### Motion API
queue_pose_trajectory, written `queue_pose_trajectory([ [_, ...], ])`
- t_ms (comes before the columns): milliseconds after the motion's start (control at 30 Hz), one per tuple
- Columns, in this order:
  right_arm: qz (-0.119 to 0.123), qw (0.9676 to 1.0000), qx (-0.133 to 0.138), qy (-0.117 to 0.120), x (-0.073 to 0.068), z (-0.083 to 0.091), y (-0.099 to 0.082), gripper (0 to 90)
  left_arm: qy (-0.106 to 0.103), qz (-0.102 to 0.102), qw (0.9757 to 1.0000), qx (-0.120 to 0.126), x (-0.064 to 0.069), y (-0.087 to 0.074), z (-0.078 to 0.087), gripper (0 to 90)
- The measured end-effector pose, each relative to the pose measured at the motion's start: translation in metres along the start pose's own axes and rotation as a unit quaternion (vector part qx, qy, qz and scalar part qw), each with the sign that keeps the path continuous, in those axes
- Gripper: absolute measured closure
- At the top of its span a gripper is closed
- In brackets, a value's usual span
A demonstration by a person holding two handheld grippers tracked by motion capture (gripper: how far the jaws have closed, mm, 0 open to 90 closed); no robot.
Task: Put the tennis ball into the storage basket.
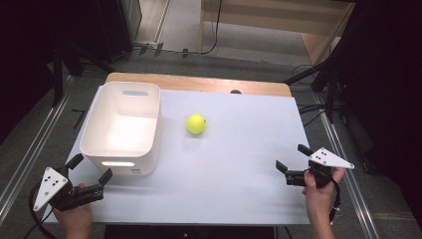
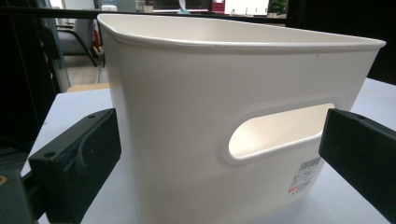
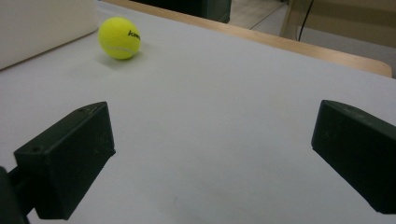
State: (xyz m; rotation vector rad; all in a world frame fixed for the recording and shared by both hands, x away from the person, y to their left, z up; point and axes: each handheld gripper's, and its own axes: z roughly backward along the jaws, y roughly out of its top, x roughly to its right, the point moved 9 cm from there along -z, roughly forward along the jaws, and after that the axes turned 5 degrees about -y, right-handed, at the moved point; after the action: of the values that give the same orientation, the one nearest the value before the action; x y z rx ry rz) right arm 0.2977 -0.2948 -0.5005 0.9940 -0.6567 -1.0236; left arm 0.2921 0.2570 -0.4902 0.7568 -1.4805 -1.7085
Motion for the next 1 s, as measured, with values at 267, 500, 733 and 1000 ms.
queue_pose_trajectory([
  [267,0.012,0.9999,-0.009,0.005,-0.006,-0.004,0.013,0.0,-0.007,0.001,1.0000,-0.002,0.000,0.000,0.001,0.0],
  [500,0.016,0.9995,-0.024,0.013,-0.011,-0.015,0.024,0.0,-0.008,0.002,1.0000,-0.001,0.001,0.000,0.000,0.0],
  [733,0.023,0.9987,-0.039,0.025,-0.018,-0.026,0.031,0.0,-0.011,0.003,0.9999,-0.001,0.001,0.000,0.000,0.0],
  [1000,0.031,0.9975,-0.055,0.031,-0.025,-0.036,0.035,0.0,-0.014,0.003,0.9999,-0.001,0.001,0.000,0.000,0.0],
])
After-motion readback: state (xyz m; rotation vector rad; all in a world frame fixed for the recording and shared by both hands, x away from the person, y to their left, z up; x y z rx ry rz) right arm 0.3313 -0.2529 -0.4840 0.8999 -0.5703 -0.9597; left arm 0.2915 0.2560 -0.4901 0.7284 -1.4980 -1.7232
